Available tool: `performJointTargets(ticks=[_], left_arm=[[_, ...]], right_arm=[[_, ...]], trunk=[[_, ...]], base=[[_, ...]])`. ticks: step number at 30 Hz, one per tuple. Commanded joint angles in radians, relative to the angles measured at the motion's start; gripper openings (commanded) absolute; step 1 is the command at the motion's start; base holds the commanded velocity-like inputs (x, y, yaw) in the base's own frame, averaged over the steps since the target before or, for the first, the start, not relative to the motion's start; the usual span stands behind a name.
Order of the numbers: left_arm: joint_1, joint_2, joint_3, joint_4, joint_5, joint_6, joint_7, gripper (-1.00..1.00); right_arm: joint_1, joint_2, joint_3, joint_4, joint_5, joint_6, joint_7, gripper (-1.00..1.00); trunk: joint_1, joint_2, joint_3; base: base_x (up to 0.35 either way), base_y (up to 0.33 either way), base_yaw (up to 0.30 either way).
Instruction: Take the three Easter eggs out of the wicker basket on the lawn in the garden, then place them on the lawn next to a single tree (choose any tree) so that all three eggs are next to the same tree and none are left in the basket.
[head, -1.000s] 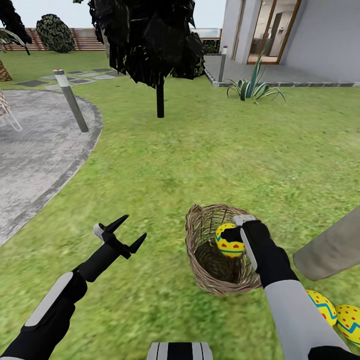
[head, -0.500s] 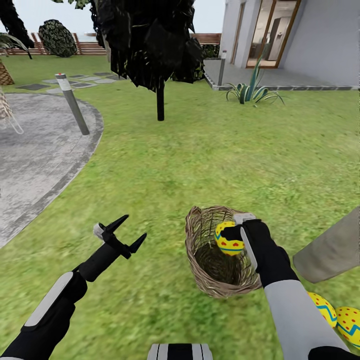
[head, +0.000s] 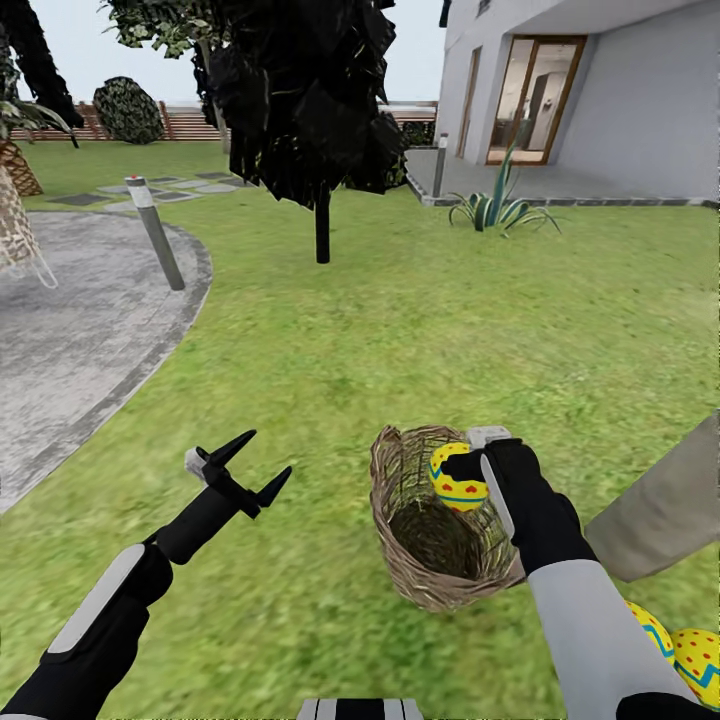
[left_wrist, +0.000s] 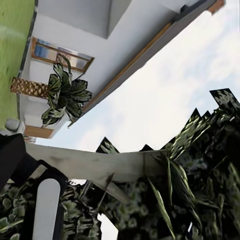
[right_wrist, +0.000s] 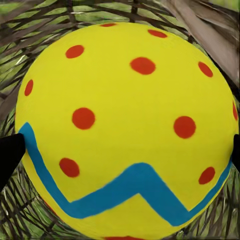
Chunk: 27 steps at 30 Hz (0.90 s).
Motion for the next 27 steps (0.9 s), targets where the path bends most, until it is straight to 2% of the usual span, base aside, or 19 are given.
performJointTargets(ticks=[1,6,17,22,27], left_arm=[[-0.001,0.001,-0.002,0.0,-0.002,0.001,-0.007,1.0],[0.0,0.001,-0.002,0.001,-0.003,0.0,-0.007,1.0],[-0.001,0.001,-0.002,0.0,-0.003,-0.001,-0.005,1.0],[0.0,0.001,-0.002,-0.002,-0.004,-0.001,-0.004,1.0],[0.0,0.001,-0.003,0.003,-0.003,-0.001,-0.004,1.0]], right_arm=[[0.0,0.0,0.001,-0.001,0.009,0.005,0.004,-1.0],[0.0,0.0,0.001,-0.001,0.009,0.005,0.004,-1.0],[0.0,0.0,0.0,-0.002,0.009,0.003,0.004,-1.0],[0.0,0.0,0.0,-0.003,0.009,0.001,0.005,-1.0],[0.0,-0.001,-0.001,-0.008,0.008,0.0,0.011,-1.0]], trunk=[[-0.001,0.0,0.003],[-0.003,0.001,0.023],[-0.008,0.004,0.065],[-0.01,0.005,0.084],[-0.013,0.006,0.104]], base=[[-0.234,0.0,0.0],[-0.294,0.0,0.0],[-0.021,0.0,0.0],[-0.282,0.0,0.0],[-0.039,0.0,0.0]])
